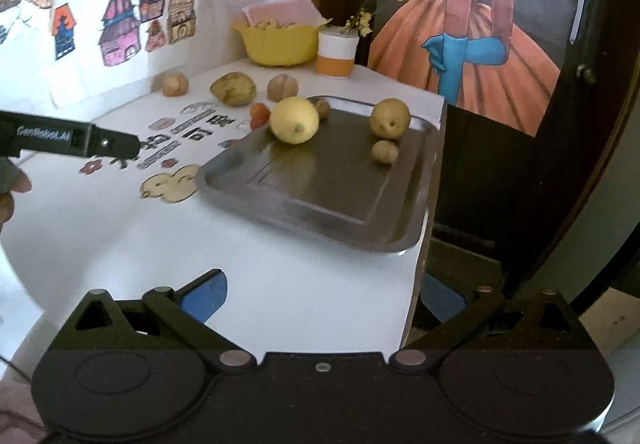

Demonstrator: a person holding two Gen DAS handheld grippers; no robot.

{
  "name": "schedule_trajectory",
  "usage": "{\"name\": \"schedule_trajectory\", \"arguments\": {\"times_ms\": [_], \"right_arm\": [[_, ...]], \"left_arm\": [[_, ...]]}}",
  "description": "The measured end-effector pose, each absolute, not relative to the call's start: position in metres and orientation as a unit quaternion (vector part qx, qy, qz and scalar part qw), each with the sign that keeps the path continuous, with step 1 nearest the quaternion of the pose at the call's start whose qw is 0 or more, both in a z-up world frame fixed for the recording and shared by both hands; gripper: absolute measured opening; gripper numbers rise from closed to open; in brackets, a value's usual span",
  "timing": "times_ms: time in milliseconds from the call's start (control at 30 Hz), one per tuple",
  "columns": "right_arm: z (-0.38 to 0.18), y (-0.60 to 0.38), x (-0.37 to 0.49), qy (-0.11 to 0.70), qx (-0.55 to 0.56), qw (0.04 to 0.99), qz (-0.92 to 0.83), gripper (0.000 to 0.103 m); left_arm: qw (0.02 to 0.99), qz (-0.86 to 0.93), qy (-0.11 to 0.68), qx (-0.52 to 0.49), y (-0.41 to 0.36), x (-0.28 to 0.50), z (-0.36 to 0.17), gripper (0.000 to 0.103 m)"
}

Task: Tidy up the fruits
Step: 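Move both grippers back toward the small tomatoes on the table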

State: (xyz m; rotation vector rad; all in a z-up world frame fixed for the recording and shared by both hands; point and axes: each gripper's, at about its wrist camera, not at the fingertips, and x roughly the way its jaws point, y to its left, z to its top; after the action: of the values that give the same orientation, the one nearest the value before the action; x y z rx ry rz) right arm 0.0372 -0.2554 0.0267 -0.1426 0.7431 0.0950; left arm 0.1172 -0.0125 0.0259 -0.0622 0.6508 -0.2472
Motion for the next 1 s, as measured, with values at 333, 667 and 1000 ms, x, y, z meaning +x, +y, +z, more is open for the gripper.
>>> {"name": "schedule_trajectory", "arguments": {"times_ms": [333,667,1000], "right_arm": [[0.071,-0.207,0.054,0.333,0.002,0.927,0.172,0.102],[0.107,-0.178,0.136,0.308,0.044,0.922,0.231,0.102],[0.096,-0.182,0.221,0.324,-0.184,0.887,0.273,0.102]], "left_arm": [[0.943,-0.067,0.325,-0.013,0.029,0.128,0.049,0.102],[0.949,-0.037,0.314,-0.023,0.050,0.183,0.062,0.102],[0.942,-0.074,0.326,-0.039,0.033,0.251,0.043,0.102]]}}
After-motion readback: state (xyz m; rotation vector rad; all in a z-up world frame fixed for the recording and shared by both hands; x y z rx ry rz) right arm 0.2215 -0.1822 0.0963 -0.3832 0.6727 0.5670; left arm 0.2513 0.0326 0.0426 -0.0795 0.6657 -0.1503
